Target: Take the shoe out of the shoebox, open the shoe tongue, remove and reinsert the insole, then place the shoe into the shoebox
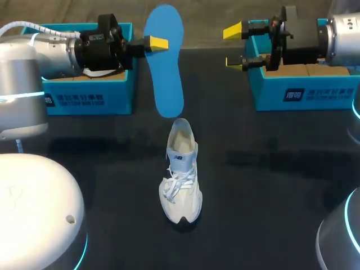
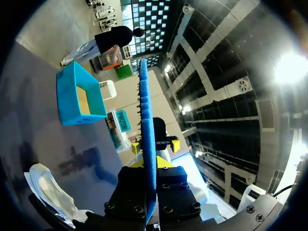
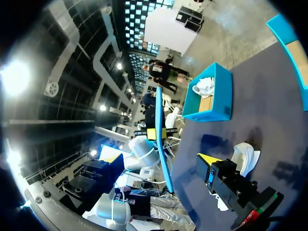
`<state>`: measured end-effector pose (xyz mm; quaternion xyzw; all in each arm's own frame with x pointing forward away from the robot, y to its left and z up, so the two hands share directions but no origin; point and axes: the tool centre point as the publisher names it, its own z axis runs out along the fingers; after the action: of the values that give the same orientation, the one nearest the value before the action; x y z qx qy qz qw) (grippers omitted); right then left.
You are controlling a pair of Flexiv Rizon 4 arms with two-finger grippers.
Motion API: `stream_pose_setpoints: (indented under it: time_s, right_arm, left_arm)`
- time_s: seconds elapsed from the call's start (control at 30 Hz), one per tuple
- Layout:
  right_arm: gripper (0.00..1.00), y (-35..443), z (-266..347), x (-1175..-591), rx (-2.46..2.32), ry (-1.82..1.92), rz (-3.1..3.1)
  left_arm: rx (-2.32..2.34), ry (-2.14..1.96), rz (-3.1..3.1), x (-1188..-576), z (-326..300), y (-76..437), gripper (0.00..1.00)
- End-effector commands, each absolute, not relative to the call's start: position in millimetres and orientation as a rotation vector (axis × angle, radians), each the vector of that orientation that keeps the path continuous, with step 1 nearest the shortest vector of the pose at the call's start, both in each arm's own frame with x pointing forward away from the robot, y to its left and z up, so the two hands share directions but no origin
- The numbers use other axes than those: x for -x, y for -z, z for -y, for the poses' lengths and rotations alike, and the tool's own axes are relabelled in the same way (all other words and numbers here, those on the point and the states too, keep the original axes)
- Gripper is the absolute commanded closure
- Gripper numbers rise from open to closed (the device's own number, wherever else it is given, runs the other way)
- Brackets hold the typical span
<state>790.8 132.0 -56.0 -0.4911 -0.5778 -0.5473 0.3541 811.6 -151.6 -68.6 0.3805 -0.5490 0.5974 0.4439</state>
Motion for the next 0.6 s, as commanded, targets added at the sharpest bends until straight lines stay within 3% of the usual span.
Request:
stream_pose_setpoints:
  time_s: [0.03, 0.6]
  right_arm:
    - [0.00, 50.0, -132.7, -791.6, 1.286, 1.399, 1.520]
    - [0.00, 3.4, -149.2, -792.3, 1.655, 1.057, 1.841]
  left_arm:
    - [-0.870, -1.462, 1.333, -811.5, 154.1, 78.3, 1.00]
    - [-0.919, -1.326, 1.269, -812.3, 165.4, 115.0, 1.00]
